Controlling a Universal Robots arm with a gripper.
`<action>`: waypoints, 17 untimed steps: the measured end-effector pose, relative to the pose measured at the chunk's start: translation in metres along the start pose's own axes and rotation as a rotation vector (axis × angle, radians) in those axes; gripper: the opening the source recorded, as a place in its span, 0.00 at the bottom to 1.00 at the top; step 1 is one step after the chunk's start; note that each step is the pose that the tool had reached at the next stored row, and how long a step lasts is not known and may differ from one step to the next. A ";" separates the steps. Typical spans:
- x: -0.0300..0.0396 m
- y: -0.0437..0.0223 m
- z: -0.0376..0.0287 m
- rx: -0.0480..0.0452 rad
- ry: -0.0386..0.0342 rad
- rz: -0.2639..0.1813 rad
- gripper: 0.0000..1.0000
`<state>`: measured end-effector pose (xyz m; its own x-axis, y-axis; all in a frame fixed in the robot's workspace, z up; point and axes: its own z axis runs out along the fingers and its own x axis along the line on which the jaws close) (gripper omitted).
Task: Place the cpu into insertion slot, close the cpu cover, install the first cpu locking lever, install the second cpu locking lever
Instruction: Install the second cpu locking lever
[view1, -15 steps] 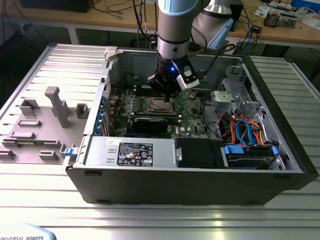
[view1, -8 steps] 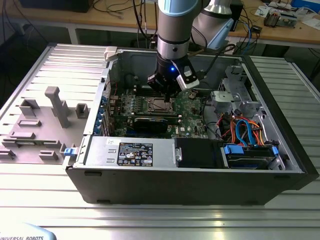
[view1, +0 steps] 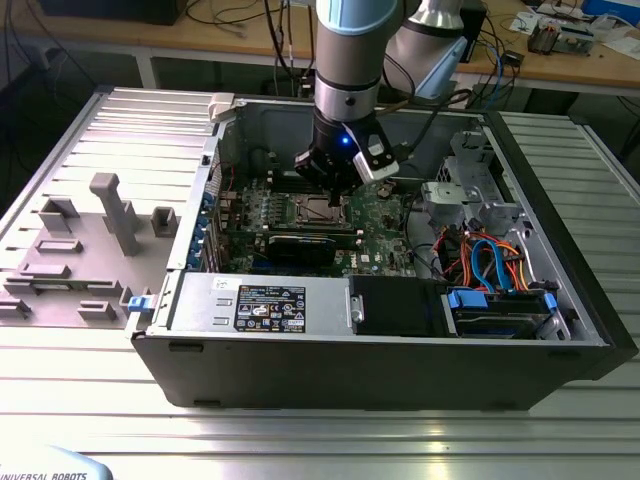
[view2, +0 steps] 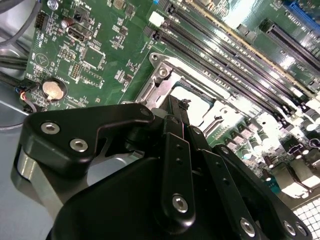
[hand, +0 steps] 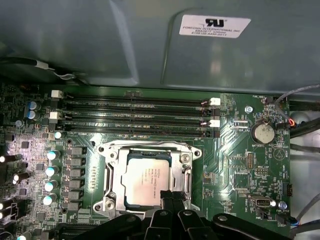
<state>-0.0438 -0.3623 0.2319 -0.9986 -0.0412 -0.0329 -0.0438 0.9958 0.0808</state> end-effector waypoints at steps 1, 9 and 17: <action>0.0000 0.0000 -0.0006 -0.0001 0.0001 0.001 0.11; -0.0001 -0.0027 -0.0070 0.0000 -0.0006 0.008 0.11; -0.0001 -0.0033 -0.0071 0.0001 -0.0005 0.008 0.11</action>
<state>-0.0438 -0.3662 0.2387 -0.9989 -0.0328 -0.0328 -0.0354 0.9961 0.0810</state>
